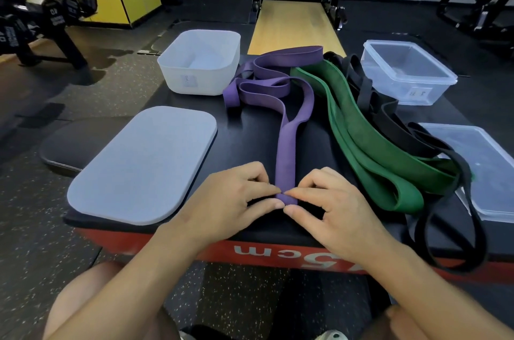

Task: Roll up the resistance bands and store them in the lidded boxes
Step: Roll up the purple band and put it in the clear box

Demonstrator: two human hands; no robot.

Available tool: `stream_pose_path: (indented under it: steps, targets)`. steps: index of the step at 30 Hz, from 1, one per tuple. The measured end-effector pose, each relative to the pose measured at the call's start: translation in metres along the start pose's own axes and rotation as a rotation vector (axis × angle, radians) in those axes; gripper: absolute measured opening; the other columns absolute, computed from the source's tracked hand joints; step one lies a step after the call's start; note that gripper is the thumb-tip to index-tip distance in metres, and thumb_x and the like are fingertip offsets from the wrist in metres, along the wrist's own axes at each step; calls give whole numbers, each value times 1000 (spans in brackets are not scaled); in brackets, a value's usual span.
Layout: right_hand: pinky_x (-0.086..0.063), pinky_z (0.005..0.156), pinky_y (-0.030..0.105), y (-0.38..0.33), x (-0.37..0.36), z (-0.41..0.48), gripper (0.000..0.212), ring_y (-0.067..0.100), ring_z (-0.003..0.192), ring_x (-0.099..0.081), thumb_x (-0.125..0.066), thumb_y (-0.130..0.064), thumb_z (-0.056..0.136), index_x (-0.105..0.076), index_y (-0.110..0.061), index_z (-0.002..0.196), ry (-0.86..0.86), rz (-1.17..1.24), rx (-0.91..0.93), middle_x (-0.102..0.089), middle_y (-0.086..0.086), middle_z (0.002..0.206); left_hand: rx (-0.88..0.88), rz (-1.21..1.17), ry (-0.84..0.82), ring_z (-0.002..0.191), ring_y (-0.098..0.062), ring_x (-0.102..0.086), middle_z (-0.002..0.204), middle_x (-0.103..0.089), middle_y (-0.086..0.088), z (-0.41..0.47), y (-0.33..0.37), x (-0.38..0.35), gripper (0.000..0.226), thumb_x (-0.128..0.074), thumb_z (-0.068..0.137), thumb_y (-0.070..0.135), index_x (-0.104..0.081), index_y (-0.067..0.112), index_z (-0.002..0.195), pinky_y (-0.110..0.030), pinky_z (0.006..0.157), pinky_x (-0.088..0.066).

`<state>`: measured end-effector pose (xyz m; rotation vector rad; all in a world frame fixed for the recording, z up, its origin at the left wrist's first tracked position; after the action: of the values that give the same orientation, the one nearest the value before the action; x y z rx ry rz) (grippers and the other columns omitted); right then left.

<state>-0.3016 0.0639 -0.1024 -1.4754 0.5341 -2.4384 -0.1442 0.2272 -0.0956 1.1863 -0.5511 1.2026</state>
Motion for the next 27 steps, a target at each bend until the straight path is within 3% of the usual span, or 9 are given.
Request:
stream_pose_path:
  steps: [2,4,8,11,14,17,21,24,27]
  targets:
    - [-51,75,31,-1,0,0,34,6,89,-50,-58,-51,99,-79,-27,110,10,-20,-14,-55,-19,92,14,28,70,86,-3,-60,105,-57,18,0,2,-2,40,-54,100,56,-78,30,119,-32,72,-56]
    - [-52,70,35,-1,1,0,34,5,88,-48,-55,-51,100,-78,-27,108,5,-43,-28,-54,-19,93,0,-69,91,98,1,-62,113,-60,22,1,1,-1,34,-65,98,48,-75,28,123,-25,85,-54]
    - [-53,64,36,-3,4,3,33,2,91,-45,-50,-51,101,-74,-31,110,-26,-77,-19,-51,-19,98,2,-229,-20,104,-4,-66,108,-69,19,5,-3,2,28,-85,88,30,-76,26,114,-28,92,-52]
    - [-53,66,37,1,5,5,34,5,92,-48,-48,-53,102,-73,-33,111,-39,-67,-16,-48,-19,99,11,-218,-9,110,-5,-65,108,-71,18,11,-5,0,21,-81,90,32,-77,28,111,-32,95,-53]
    - [-54,70,35,2,1,6,41,3,93,-47,-46,-55,102,-73,-30,120,-24,-76,-32,-47,-19,100,7,-245,6,122,-1,-61,108,-75,16,15,-8,0,19,-79,92,30,-80,25,110,-24,104,-48]
    - [-55,83,30,4,2,6,42,4,105,-53,-60,-49,97,-66,-25,132,32,40,-58,-54,-19,113,30,-274,27,122,-2,-62,104,-76,14,17,-10,-2,16,-79,90,31,-81,23,104,-21,103,-47]
    - [-52,89,29,7,5,7,32,5,106,-56,-80,-34,86,-67,-30,115,14,87,-1,-62,-22,110,66,-289,64,124,0,-60,104,-75,15,17,-15,-6,16,-78,88,35,-82,23,98,-21,103,-46]
    - [-51,87,28,8,3,11,27,4,105,-55,-76,-35,88,-69,-30,114,17,68,-11,-62,-23,110,60,-270,58,126,-2,-59,102,-71,19,18,-16,-8,19,-75,91,38,-83,22,98,-29,103,-49]
    - [-53,79,26,11,1,19,28,6,100,-55,-68,-41,87,-71,-30,113,-1,52,-21,-61,-21,107,96,-281,28,124,-4,-59,103,-59,14,20,-14,-7,20,-72,96,38,-83,25,107,-27,100,-50]
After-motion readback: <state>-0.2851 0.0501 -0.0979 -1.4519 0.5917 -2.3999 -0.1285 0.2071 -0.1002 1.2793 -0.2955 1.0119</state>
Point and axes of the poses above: each hand's wrist, its own z-axis towards the middle knuckle, its own x-axis out of the back of the hand, y = z × x, the point moved 1 cm from there along z, towards the middle knuckle
